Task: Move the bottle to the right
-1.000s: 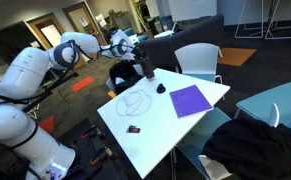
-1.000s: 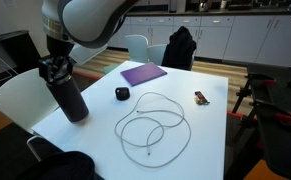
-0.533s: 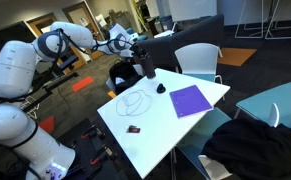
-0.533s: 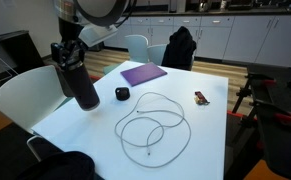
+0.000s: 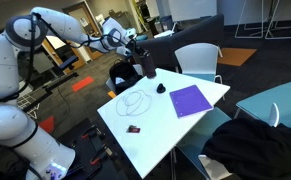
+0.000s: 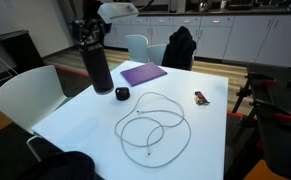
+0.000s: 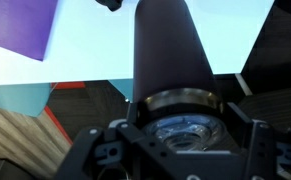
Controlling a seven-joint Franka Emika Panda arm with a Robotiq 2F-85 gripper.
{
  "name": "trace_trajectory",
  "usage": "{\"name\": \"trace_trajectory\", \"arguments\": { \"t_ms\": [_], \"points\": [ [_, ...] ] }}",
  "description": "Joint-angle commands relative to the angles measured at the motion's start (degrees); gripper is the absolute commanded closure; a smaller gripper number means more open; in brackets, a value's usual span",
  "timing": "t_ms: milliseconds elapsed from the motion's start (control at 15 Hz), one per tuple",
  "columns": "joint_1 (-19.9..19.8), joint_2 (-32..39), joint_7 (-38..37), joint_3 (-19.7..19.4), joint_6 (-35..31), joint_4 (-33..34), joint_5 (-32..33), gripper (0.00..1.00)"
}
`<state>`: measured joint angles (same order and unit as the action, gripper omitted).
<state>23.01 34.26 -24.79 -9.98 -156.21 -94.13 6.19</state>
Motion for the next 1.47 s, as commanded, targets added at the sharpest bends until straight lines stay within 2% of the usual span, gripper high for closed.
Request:
{"name": "trace_trajectory", "arguments": {
  "t_ms": [0, 267, 400, 667, 800, 1067, 1400],
  "points": [
    [1.68, -10.33, -7.15, -3.16, -5.22, -14.08, 3.47, 0.40],
    [4.90, -17.81, -16.94, -9.29, -10.11, -25.96, 10.73, 0.40],
    [8.76, -21.80, -23.27, -15.25, -12.11, -32.23, 15.59, 0.40],
    [16.31, -29.90, -38.85, -27.66, -11.05, -40.77, 31.93, 0.40],
    [17.68, -32.41, -46.60, -31.30, -9.94, -42.46, 40.76, 0.40],
    [17.02, -35.92, -61.01, -33.90, -9.46, -45.13, 57.08, 0.40],
    [15.60, -37.50, -73.88, -34.35, -10.26, -49.37, 67.42, 0.40]
  ]
}}
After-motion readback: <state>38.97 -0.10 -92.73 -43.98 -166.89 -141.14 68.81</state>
